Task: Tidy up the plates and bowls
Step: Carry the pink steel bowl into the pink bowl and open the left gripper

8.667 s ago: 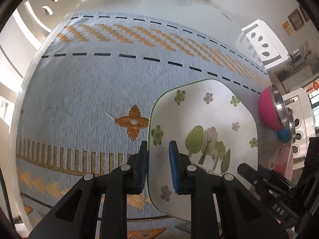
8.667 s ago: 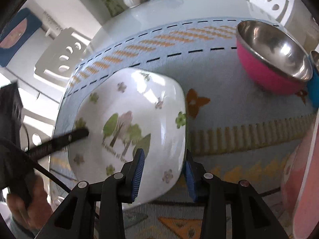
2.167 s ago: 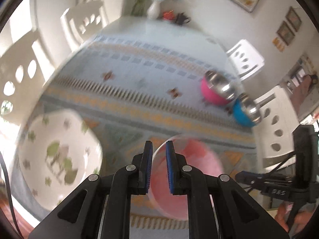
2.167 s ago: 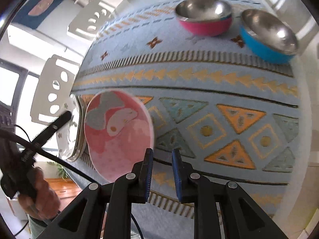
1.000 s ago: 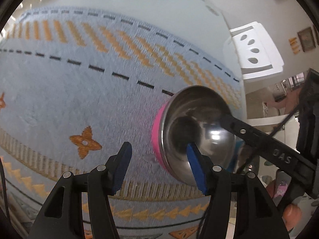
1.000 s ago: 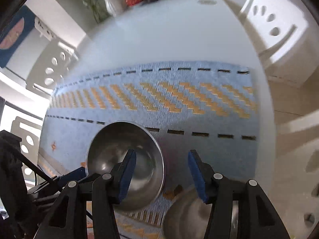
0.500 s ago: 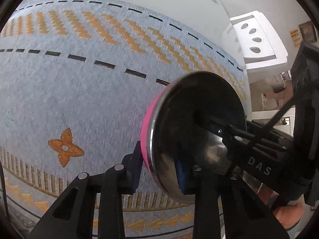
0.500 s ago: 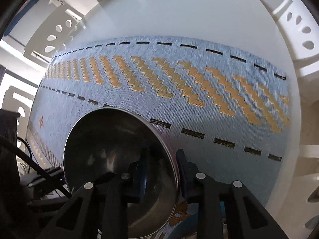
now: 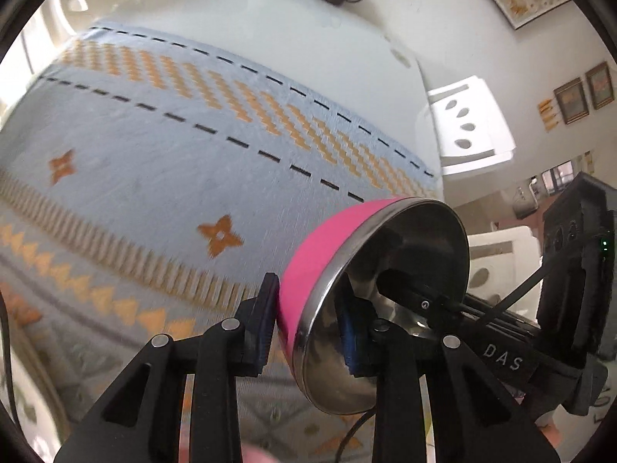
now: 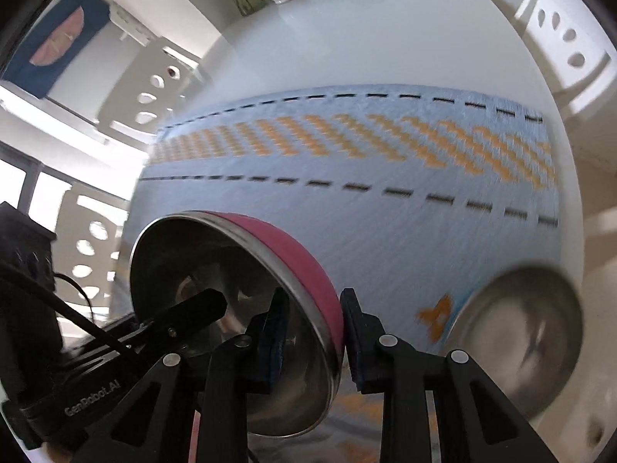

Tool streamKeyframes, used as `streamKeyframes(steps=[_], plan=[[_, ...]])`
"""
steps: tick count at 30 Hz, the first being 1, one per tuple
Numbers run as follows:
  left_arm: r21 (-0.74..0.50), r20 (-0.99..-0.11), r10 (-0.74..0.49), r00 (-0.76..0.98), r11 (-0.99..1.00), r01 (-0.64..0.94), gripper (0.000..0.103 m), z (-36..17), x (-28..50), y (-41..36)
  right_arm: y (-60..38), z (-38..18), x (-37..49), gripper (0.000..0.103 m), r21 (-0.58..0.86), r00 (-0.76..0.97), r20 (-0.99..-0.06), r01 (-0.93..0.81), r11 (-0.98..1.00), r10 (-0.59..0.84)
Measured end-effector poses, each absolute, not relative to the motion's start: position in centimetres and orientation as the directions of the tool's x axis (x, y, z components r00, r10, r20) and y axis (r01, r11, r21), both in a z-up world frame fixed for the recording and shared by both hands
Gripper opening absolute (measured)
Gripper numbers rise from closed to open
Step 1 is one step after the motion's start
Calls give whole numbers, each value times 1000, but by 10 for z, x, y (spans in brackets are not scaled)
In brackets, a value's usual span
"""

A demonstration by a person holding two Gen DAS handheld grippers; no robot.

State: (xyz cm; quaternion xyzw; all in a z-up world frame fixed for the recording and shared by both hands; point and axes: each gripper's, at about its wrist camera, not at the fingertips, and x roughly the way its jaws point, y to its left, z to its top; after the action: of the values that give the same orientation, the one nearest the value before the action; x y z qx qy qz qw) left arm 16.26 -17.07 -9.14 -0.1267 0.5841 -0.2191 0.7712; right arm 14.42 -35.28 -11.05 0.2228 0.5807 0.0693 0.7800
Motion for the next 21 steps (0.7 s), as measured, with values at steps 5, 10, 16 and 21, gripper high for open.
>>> streamKeyframes(steps=[5,10,16,21], plan=[[-435,-849,-470,243,881,184,25,-70,120,-137,-320,-87,102,27,441,304,-872,149,885,383],[-402,-865,-441,238,895,194,26,-63,83,-106,-280,-90,60,28,470,244,-871,165,867,426],[-367,-885,-404,230,911,188,26,-71,46,-81,-248,-118,26,29,492,137,-870,215,843,473],[-392,-892,-412,187,910,137,26,-94,33,-65,-237,-136,13,29,480,77,-876,249,841,477]])
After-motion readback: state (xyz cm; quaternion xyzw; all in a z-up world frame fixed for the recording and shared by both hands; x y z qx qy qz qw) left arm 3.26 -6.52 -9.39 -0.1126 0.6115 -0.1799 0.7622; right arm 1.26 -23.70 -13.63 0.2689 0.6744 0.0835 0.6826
